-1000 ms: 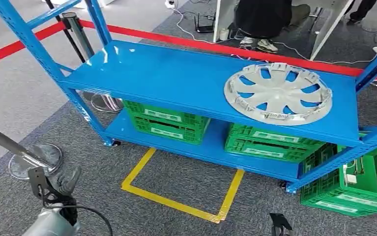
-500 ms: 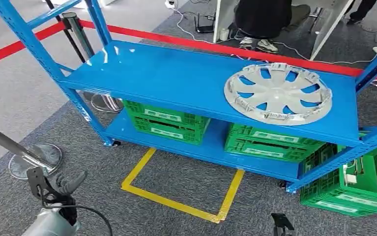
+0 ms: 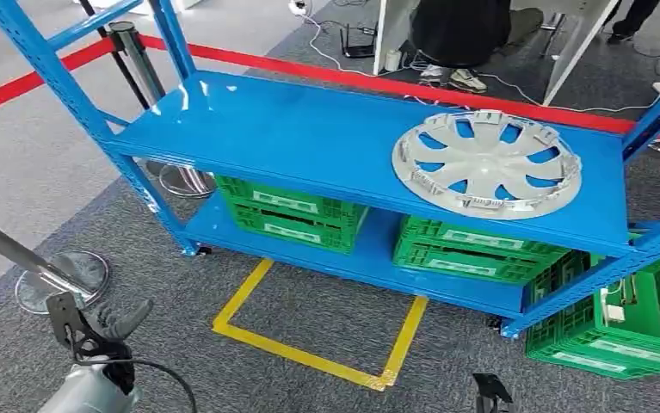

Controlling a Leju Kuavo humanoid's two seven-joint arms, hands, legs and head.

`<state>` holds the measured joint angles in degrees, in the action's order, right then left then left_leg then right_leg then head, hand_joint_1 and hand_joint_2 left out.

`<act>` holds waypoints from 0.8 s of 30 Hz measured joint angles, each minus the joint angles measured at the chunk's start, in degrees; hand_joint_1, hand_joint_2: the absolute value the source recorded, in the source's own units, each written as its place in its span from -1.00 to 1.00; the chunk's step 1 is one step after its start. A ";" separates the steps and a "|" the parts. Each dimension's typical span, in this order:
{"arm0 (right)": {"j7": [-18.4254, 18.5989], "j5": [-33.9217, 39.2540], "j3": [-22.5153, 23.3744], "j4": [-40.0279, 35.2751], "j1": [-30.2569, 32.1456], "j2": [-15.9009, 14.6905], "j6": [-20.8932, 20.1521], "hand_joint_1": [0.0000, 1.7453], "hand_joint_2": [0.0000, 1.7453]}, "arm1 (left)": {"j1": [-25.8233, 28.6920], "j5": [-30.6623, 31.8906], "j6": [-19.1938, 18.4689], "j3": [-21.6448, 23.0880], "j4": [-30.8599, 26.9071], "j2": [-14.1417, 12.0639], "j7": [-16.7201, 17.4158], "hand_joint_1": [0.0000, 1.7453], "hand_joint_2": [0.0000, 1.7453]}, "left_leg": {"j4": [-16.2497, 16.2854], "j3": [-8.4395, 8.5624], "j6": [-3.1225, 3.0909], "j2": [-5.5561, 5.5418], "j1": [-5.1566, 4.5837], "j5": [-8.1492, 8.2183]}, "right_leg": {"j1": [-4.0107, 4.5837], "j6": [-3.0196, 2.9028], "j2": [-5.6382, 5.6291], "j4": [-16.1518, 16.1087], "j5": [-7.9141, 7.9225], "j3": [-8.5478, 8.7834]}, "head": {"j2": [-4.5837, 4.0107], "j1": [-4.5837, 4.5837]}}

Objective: Take the parts from the cabinet and place them on the table.

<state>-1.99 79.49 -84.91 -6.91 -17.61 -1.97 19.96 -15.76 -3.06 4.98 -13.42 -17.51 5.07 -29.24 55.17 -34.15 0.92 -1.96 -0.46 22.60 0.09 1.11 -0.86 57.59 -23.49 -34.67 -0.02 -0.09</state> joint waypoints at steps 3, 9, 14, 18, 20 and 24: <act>0.00 0.00 0.00 0.00 0.00 0.00 0.00 -1.00 -1.00 | 0.00 0.00 0.00 0.00 0.00 0.00 0.00 -1.00 1.00 | 0.00 0.00 0.00 0.00 0.00 0.00 | 0.00 0.00 0.00 0.00 0.00 0.00 | 0.00 0.02; -0.02 0.00 0.00 0.00 0.00 0.00 0.00 -1.00 -1.00 | -0.01 0.00 0.00 0.00 0.00 0.00 0.00 -1.00 1.00 | 0.00 0.00 0.00 0.00 0.00 0.00 | 0.00 0.00 0.00 0.00 0.00 0.00 | 0.00 0.00; 0.00 0.00 0.00 0.00 0.00 0.00 0.00 -1.00 -1.00 | -0.01 0.00 0.00 0.00 0.00 0.00 0.00 -1.00 1.00 | 0.00 0.00 0.00 0.00 0.00 0.00 | 0.00 0.00 0.00 0.00 0.00 0.00 | 0.00 0.00; -0.02 0.00 0.00 0.00 0.00 0.00 0.00 -1.00 -1.00 | -0.01 0.00 0.00 0.00 0.00 0.00 0.00 -1.00 1.00 | 0.00 0.00 0.00 0.00 0.00 0.00 | 0.00 0.00 0.00 0.00 0.00 0.00 | 0.00 0.00; -0.02 0.00 0.00 -0.02 0.00 0.00 0.00 -1.00 -1.00 | -0.01 0.00 0.00 0.00 0.00 0.00 0.00 -1.00 1.00 | 0.00 0.00 0.00 0.00 0.00 0.00 | 0.00 0.00 0.00 0.00 0.00 0.00 | 0.00 0.00; -2.88 0.83 0.07 0.00 0.47 -0.33 0.50 -1.00 -1.00 | 0.11 0.77 1.43 0.00 -0.07 -0.04 -1.98 -1.00 1.00 | 0.01 0.03 0.00 0.00 0.00 0.00 | 0.00 0.00 0.01 -0.02 0.00 -0.04 | 0.00 0.02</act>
<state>-4.86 80.33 -84.85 -6.91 -17.14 -2.30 20.46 -15.65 -2.29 6.41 -13.42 -17.57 5.03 -31.22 55.17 -34.12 0.92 -1.96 -0.46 22.60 0.09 1.11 -0.86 57.57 -23.50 -34.72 -0.02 -0.07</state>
